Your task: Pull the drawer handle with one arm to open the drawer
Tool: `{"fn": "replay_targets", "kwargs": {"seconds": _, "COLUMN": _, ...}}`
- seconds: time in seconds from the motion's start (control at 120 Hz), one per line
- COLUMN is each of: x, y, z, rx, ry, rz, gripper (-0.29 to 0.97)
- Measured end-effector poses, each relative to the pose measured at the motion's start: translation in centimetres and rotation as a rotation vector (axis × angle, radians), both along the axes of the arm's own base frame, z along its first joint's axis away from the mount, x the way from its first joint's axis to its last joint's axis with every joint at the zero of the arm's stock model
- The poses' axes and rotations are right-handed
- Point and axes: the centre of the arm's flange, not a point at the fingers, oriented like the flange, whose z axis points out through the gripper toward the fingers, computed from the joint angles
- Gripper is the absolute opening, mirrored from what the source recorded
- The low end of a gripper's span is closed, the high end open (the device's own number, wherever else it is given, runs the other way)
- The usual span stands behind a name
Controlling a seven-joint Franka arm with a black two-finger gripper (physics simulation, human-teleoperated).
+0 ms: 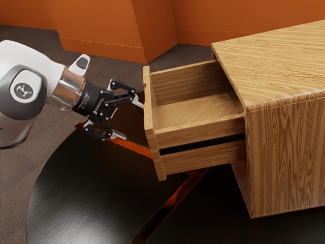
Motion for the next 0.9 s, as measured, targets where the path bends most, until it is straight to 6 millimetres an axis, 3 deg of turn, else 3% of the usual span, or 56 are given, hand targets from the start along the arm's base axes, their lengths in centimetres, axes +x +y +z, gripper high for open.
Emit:
{"fn": "replay_targets", "kwargs": {"seconds": 0.225, "x": -1.9, "y": 1.5, "z": 0.6, "rx": 0.003, "ry": -0.032, "rz": 0.010, "gripper": 0.68}}
{"fn": "replay_targets", "kwargs": {"seconds": 0.4, "x": -1.9, "y": 0.6, "z": -0.9, "rx": 0.029, "ry": -0.013, "rz": -0.008, "gripper": 0.68}}
{"fn": "replay_targets", "kwargs": {"seconds": 0.667, "x": -2.9, "y": 1.5, "z": -0.4, "rx": 0.066, "ry": -0.034, "rz": 0.001, "gripper": 0.68}}
{"fn": "replay_targets", "kwargs": {"seconds": 0.733, "x": -3.4, "y": 1.9, "z": 1.1, "rx": 0.066, "ry": -0.065, "rz": 0.006, "gripper": 0.68}}
{"fn": "replay_targets", "kwargs": {"seconds": 0.792, "x": -4.4, "y": 3.1, "z": 3.7, "rx": 0.061, "ry": -0.119, "rz": 0.023, "gripper": 0.68}}
{"fn": "replay_targets", "kwargs": {"seconds": 0.9, "x": -7.1, "y": 5.4, "z": 11.9, "rx": 0.104, "ry": -0.263, "rz": 0.043, "gripper": 0.68}}
